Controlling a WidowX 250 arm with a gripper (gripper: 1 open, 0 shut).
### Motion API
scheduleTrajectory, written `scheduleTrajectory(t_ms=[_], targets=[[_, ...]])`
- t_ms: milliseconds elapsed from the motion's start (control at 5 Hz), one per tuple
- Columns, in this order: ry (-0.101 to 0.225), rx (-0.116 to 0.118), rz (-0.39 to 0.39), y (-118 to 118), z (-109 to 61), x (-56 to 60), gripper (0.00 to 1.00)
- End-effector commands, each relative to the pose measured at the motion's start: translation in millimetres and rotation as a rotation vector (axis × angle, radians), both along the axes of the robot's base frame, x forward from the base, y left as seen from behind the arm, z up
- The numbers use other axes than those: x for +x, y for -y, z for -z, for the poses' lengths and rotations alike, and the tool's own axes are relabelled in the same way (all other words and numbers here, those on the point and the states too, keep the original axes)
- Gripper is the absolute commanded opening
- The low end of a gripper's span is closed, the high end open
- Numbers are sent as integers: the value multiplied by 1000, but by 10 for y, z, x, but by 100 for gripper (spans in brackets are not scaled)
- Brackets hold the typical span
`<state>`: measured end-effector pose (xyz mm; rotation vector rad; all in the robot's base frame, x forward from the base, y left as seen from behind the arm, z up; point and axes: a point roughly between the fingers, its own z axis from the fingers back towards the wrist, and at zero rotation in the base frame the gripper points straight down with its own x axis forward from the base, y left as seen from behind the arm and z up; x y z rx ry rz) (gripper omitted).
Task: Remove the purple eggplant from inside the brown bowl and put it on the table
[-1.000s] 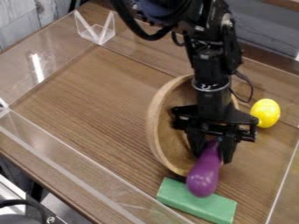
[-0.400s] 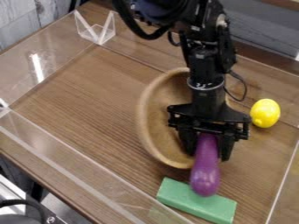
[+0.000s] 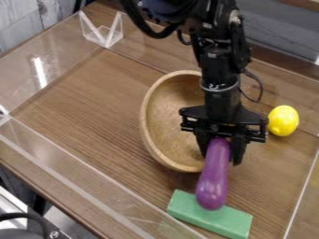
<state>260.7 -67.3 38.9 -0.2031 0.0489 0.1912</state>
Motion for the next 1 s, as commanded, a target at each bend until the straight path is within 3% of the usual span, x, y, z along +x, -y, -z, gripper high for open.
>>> scheduleTrajectory(t_ms=[0, 800], targets=[[30, 3, -8, -33, -78, 75, 0], [22, 15, -22, -94, -64, 83, 0]])
